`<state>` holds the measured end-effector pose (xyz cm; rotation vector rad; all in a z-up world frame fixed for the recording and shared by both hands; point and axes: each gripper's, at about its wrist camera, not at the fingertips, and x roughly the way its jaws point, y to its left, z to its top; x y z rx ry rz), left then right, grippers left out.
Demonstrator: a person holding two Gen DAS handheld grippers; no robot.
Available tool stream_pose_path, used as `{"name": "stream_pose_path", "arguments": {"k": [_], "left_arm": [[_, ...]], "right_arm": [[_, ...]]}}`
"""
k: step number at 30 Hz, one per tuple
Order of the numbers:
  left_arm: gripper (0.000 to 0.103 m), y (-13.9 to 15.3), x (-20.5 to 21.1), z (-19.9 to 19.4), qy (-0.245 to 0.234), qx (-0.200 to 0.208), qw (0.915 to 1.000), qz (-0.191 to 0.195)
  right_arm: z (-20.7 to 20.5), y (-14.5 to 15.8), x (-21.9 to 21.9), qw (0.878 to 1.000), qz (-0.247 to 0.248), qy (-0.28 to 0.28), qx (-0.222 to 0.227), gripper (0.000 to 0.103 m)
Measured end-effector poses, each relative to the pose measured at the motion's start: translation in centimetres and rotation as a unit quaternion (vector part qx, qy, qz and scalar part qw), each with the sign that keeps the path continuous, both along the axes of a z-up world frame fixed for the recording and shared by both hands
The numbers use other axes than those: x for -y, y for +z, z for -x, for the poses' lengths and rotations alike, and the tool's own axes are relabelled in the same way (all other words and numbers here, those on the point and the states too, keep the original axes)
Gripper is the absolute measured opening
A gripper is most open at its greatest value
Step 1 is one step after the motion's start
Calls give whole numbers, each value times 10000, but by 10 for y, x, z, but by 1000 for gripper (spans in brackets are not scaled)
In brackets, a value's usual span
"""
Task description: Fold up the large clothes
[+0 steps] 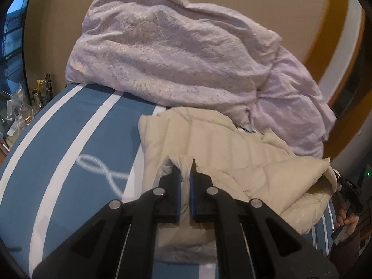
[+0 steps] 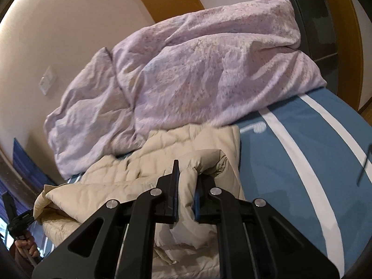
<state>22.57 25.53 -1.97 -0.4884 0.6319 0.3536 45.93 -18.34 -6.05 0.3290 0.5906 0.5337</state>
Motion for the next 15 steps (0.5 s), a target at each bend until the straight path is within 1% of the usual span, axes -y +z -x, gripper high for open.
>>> {"name": "stream_pose_path", "arguments": {"k": [6, 8, 11, 12, 13, 14, 15], "left_arm": [[6, -17, -31, -58, 128, -121, 9998, 138], [6, -24, -40, -75, 173, -152, 9995, 208], [9, -32, -52, -94, 245, -162, 9989, 363], [10, -34, -57, -101, 286, -147, 9985, 445], [13, -36, -60, -105, 312, -126, 9981, 519], [15, -36, -63, -109, 334, -117, 9976, 591], [21, -35, -64, -112, 344, -109, 9973, 645]], "right_arm": [[-55, -13, -22, 9998, -14, -132, -137, 10], [-73, -18, -28, 9995, -91, -172, -231, 12], [-91, -21, -32, 9986, -323, -181, -388, 20], [-95, -22, -33, 9979, -432, -170, -443, 29], [-98, -21, -32, 9972, -560, -137, -486, 42], [-100, -18, -31, 9964, -673, -99, -497, 49], [-100, -16, -31, 9961, -739, -74, -476, 59]]}}
